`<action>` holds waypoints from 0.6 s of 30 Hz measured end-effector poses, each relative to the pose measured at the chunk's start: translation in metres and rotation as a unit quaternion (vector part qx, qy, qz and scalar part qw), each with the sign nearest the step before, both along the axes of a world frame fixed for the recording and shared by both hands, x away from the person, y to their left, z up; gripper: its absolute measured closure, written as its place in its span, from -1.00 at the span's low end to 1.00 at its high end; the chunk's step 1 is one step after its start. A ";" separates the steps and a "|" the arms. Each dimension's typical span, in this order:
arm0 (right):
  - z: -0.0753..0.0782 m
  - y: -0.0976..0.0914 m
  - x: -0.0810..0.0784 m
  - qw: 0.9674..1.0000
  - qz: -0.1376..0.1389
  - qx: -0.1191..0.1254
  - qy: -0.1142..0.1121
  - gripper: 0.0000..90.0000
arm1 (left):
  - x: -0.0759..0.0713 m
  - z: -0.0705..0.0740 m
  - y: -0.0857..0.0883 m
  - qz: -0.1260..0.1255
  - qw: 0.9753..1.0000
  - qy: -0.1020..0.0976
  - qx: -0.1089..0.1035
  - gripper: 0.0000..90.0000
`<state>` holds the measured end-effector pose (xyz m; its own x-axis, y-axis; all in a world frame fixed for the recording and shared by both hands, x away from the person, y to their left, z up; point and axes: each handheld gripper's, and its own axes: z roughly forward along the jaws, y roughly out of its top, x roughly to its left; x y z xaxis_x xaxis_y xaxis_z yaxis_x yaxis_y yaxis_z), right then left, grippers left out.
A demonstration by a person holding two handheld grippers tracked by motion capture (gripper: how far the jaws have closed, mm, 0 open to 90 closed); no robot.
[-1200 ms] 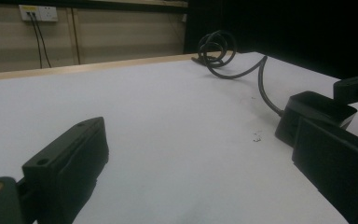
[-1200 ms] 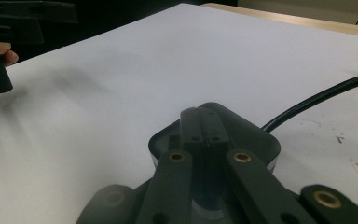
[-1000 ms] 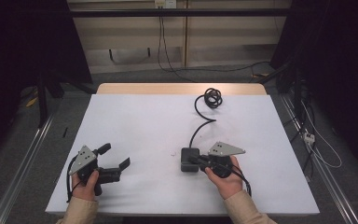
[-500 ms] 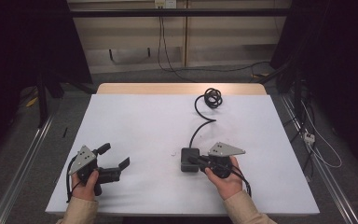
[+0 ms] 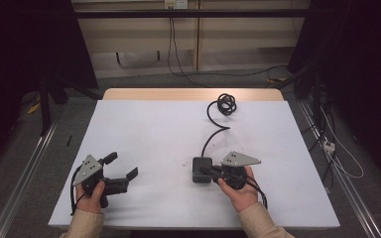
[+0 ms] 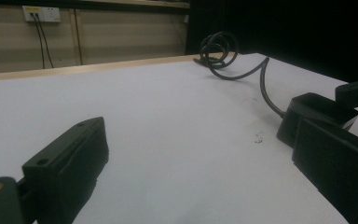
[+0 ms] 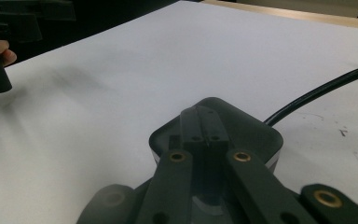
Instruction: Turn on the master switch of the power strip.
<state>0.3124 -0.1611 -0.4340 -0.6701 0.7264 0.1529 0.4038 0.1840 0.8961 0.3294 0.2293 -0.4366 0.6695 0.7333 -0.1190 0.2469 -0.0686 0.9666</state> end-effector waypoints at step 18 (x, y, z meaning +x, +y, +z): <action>0.001 0.004 -0.002 1.000 -0.008 -0.016 -0.004 1.00 | -0.002 0.001 -0.001 0.003 1.000 -0.001 -0.002 -0.93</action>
<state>0.3103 -0.1574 -0.4330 -0.6589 0.7420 0.1238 0.3999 0.2062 0.8931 0.3274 0.2284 -0.4359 0.6660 0.7361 -0.1213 0.2454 -0.0627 0.9674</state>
